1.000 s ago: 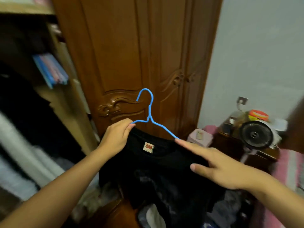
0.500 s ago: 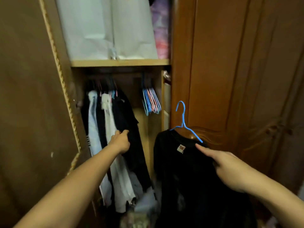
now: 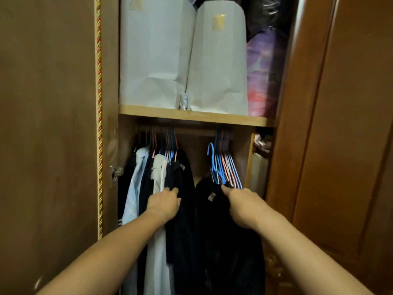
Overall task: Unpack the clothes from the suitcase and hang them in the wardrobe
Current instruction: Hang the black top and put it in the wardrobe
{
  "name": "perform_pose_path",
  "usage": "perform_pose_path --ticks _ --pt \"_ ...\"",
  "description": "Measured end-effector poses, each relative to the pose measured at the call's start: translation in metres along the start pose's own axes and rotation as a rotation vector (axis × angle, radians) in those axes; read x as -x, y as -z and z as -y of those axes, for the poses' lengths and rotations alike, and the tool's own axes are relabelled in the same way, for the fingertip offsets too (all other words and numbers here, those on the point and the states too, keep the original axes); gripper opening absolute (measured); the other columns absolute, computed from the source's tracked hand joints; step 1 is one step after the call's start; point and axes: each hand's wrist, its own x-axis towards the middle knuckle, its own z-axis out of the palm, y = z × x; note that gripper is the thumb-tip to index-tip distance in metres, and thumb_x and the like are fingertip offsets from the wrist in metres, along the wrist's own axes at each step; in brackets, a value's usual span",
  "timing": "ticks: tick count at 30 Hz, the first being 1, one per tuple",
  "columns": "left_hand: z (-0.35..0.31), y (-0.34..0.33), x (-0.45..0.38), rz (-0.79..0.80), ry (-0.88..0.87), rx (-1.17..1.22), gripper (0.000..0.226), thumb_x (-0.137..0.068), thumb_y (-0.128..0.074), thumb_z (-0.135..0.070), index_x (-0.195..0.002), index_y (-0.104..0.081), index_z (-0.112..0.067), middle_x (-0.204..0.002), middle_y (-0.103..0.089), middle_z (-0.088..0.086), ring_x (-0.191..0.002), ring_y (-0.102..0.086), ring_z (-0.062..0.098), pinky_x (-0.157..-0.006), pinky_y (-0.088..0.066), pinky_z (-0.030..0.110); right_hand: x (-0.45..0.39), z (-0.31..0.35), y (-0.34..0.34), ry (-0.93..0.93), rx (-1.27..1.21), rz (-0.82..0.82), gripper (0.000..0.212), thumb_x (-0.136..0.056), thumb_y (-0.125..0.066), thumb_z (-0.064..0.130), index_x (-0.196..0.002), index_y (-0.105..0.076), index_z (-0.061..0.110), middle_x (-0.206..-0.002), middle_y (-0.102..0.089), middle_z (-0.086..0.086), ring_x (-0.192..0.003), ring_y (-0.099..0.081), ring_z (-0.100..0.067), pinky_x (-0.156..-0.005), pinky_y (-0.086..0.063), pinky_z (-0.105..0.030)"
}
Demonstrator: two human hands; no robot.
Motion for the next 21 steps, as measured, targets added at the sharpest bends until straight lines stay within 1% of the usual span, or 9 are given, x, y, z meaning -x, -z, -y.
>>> perform_pose_path --ticks 1,3,4,6,9,11,14,17,21 --pt "0.004 -0.003 -0.003 -0.033 -0.002 0.026 0.037 -0.104 -0.039 -0.044 -0.13 -0.052 -0.021 -0.12 -0.06 0.005 -0.105 -0.065 0.03 -0.074 -0.047 0.038 -0.021 -0.001 0.005 -0.005 -0.025 0.011 0.072 -0.095 -0.043 0.006 -0.158 -0.02 0.031 -0.148 -0.046 -0.017 -0.132 -0.049 -0.037 -0.107 -0.043 -0.037" --pt "0.011 -0.008 -0.006 -0.081 -0.027 0.069 0.027 -0.102 -0.044 -0.04 -0.119 -0.055 -0.022 -0.113 -0.062 0.002 -0.101 -0.065 0.03 -0.072 -0.047 0.038 -0.059 -0.005 0.001 -0.007 -0.151 0.072 0.079 -0.092 -0.042 0.001 -0.159 -0.014 0.034 -0.153 -0.042 -0.014 -0.134 -0.048 -0.032 -0.109 -0.042 -0.034" --pt "0.015 -0.01 -0.007 -0.092 -0.041 0.102 0.02 -0.101 -0.046 -0.035 -0.114 -0.054 -0.022 -0.11 -0.062 0.001 -0.099 -0.065 0.03 -0.071 -0.047 0.038 -0.073 -0.007 -0.006 -0.005 -0.232 0.095 0.082 -0.091 -0.042 -0.002 -0.159 -0.014 0.035 -0.154 -0.042 -0.011 -0.133 -0.049 -0.029 -0.108 -0.043 -0.031" --pt "0.022 -0.018 -0.008 -0.095 -0.064 0.182 0.008 -0.097 -0.046 -0.022 -0.104 -0.051 -0.024 -0.105 -0.059 0.0 -0.094 -0.064 0.03 -0.07 -0.047 0.038 -0.094 -0.015 -0.022 -0.007 -0.358 0.062 0.083 -0.09 -0.041 -0.005 -0.157 -0.019 0.039 -0.152 -0.045 -0.008 -0.127 -0.054 -0.026 -0.102 -0.046 -0.027" --pt "0.031 -0.032 -0.012 -0.108 -0.07 0.284 0.022 -0.088 -0.045 -0.01 -0.099 -0.045 -0.029 -0.101 -0.056 -0.007 -0.087 -0.06 0.025 -0.068 -0.044 0.035 -0.118 -0.025 -0.023 -0.049 -0.452 -0.066 0.079 -0.09 -0.039 -0.007 -0.156 -0.028 0.036 -0.144 -0.052 -0.011 -0.118 -0.06 -0.027 -0.089 -0.046 -0.02" --pt "0.037 -0.038 -0.015 -0.108 -0.094 0.321 0.027 -0.086 -0.046 -0.009 -0.101 -0.046 -0.032 -0.102 -0.055 -0.011 -0.087 -0.059 0.022 -0.069 -0.044 0.035 -0.143 -0.028 -0.014 -0.053 -0.457 -0.124 0.078 -0.091 -0.04 -0.007 -0.156 -0.028 0.033 -0.143 -0.053 -0.013 -0.116 -0.061 -0.028 -0.086 -0.046 -0.021" --pt "0.039 -0.04 -0.019 -0.087 -0.113 0.363 0.032 -0.085 -0.046 -0.008 -0.101 -0.046 -0.035 -0.105 -0.054 -0.014 -0.088 -0.059 0.021 -0.072 -0.048 0.037 -0.183 -0.021 -0.009 -0.024 -0.453 -0.112 0.078 -0.091 -0.041 -0.006 -0.157 -0.025 0.033 -0.144 -0.052 -0.013 -0.114 -0.062 -0.029 -0.092 -0.051 -0.03" --pt "0.04 -0.042 -0.02 -0.085 -0.104 0.384 0.035 -0.085 -0.045 -0.004 -0.101 -0.046 -0.036 -0.105 -0.055 -0.015 -0.087 -0.058 0.021 -0.073 -0.048 0.037 -0.211 -0.015 -0.019 -0.015 -0.463 -0.056 0.078 -0.092 -0.041 -0.006 -0.157 -0.023 0.033 -0.146 -0.051 -0.013 -0.115 -0.061 -0.03 -0.095 -0.051 -0.032" --pt "0.043 -0.047 -0.018 -0.107 -0.083 0.408 0.035 -0.087 -0.045 -0.004 -0.1 -0.045 -0.037 -0.103 -0.055 -0.017 -0.086 -0.059 0.019 -0.073 -0.05 0.038 -0.227 -0.018 -0.03 -0.029 -0.456 -0.053 0.08 -0.091 -0.039 -0.007 -0.158 -0.021 0.035 -0.143 -0.051 -0.013 -0.108 -0.063 -0.032 -0.085 -0.053 -0.032"
